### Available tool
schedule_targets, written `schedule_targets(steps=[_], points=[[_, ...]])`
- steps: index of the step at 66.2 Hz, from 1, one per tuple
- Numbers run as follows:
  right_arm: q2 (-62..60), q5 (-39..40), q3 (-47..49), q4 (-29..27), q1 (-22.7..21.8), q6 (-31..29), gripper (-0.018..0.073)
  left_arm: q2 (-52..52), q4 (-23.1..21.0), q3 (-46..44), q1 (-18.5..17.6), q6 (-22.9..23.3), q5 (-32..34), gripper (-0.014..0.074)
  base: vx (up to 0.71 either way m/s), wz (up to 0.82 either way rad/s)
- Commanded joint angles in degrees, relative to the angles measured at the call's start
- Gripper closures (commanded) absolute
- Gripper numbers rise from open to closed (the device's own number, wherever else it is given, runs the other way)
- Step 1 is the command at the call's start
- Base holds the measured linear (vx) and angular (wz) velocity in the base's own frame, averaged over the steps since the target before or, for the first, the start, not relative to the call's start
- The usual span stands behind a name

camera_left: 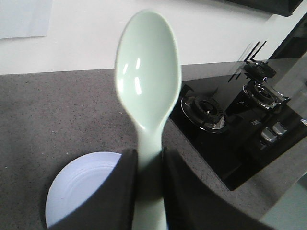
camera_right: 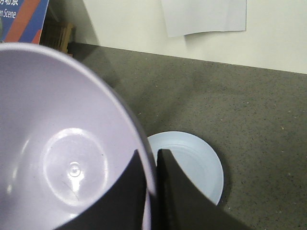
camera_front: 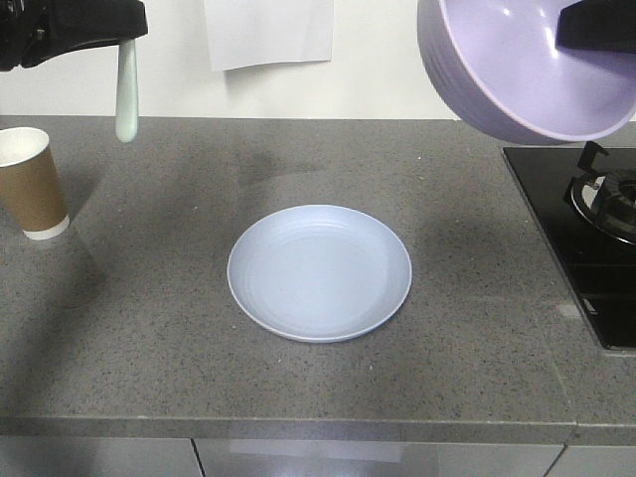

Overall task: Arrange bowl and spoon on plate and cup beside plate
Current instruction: 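Approach and stop with the plate centred in front of the robot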

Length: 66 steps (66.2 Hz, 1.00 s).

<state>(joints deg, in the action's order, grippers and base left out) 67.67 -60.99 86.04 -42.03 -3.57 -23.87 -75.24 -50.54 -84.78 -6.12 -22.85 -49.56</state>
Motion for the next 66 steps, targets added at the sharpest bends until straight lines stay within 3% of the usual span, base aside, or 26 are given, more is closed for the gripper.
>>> schedule_targets(steps=[1,66], points=[[-1.2,3.0,1.7,-2.8,-0.2,-0.2,0.0570,1.6,-3.2,-1.4,0.1,0.0,2.3,0.0603,0.05,0.00],[-1.2,3.0,1.7,-2.8,-0.2,-0.2,0.0570,1.6,-3.2,-1.4,0.1,0.0,2.3,0.0603,0.04,0.01]])
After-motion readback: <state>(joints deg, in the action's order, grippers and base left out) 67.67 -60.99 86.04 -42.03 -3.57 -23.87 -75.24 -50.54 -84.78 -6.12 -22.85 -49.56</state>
